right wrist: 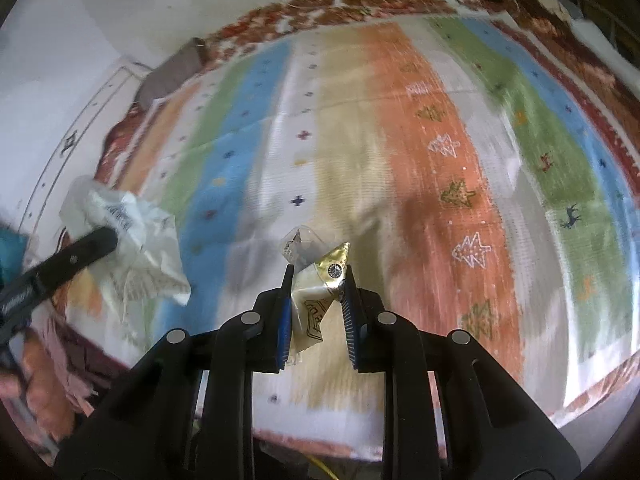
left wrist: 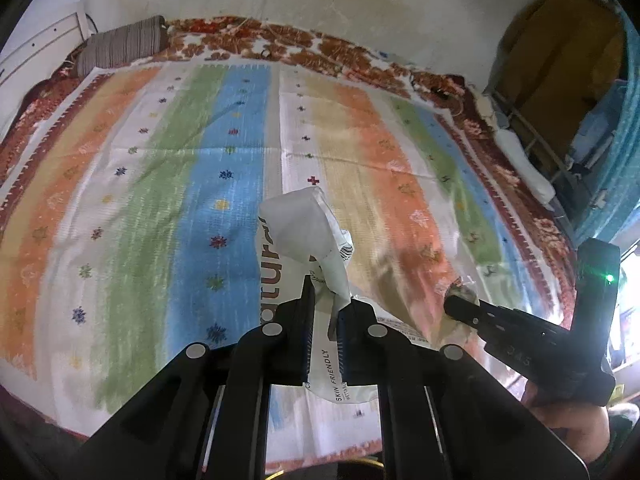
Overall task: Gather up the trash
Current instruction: 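Lift and carry the gold wrapper with right gripper while left carries the bag to the bin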
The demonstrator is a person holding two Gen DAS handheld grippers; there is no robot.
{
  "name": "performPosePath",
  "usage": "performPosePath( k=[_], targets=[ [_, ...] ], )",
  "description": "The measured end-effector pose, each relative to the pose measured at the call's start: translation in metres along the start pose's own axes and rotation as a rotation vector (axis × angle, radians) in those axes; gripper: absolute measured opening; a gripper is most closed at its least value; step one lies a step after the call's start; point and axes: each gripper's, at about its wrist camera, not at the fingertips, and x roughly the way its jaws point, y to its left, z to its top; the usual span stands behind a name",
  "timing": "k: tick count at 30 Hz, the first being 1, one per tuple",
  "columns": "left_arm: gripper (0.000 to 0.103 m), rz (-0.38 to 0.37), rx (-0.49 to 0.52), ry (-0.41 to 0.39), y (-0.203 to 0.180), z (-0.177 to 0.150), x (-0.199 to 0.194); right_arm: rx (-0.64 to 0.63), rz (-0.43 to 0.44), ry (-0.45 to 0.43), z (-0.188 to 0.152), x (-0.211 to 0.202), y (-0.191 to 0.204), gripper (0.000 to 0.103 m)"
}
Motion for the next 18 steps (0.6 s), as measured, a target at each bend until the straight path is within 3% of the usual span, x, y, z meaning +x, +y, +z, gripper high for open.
performPosePath(
  k=[7,18],
  targets=[
    [0.009,-0.084,0.011,-0.059,-0.003,-0.025,-0.056,-0.053,0.052,-0.052,-0.018,-0.047,0.014,0.02],
    [0.009,-0.172,0.003,-0.1,-0.005,-0.072,-0.106,-0.142,0.143,-0.106,-0.067,-0.101,0.041,0.02]
  ],
)
